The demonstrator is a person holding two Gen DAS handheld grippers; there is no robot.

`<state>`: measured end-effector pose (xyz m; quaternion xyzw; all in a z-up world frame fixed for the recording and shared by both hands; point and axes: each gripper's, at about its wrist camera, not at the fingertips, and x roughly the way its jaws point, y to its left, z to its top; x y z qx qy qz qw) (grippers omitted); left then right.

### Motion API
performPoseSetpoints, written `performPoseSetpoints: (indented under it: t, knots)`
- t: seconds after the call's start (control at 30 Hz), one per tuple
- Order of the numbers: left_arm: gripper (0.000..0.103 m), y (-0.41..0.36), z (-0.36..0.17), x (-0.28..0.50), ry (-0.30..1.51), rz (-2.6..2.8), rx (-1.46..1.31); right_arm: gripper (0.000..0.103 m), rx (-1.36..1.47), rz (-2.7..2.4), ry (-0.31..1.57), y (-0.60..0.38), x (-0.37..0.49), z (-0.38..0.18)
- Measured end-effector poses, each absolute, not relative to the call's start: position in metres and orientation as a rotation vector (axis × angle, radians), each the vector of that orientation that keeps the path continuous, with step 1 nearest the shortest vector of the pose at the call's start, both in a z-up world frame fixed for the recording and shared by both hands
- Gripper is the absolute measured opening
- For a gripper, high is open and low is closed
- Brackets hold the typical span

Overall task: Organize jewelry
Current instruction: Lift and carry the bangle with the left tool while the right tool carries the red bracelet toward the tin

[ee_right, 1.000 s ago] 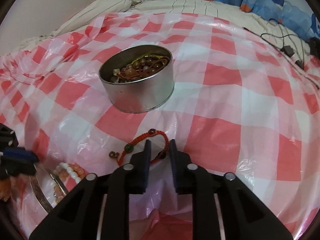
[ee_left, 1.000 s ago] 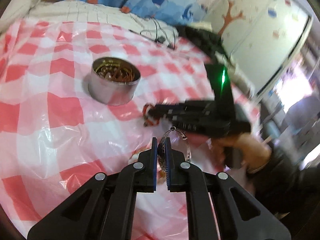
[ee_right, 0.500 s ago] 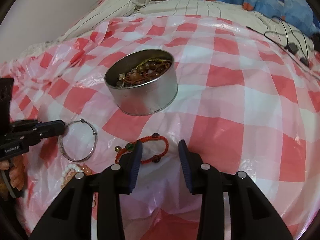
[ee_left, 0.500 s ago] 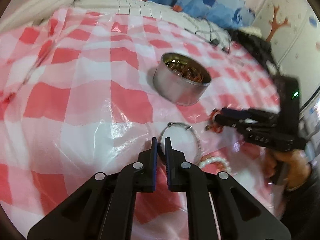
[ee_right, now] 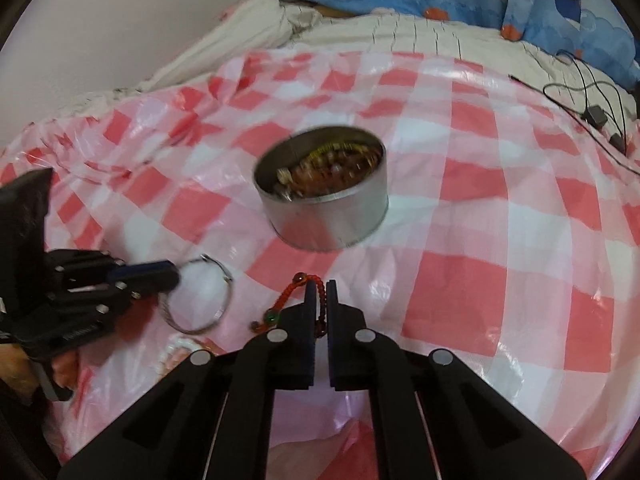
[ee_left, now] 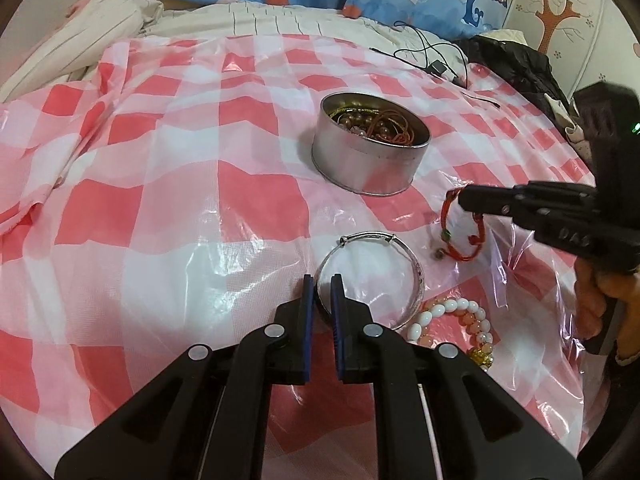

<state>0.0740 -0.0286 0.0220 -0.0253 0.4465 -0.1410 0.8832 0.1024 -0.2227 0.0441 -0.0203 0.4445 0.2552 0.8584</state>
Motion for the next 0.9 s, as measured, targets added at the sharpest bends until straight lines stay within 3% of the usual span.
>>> performPoseSetpoints:
  t: [0.47,0.9]
  knots:
    - [0.000,-0.026,0.041,0.067,0.854,-0.328,-0.125,0.005,0.002,0.556,0.933,-0.228,0.104,0.051]
    - [0.001,-0.026,0.042,0.072,0.873,-0.353,-0.130,0.005,0.057,0.560,0.983,-0.239,0.111,0.041]
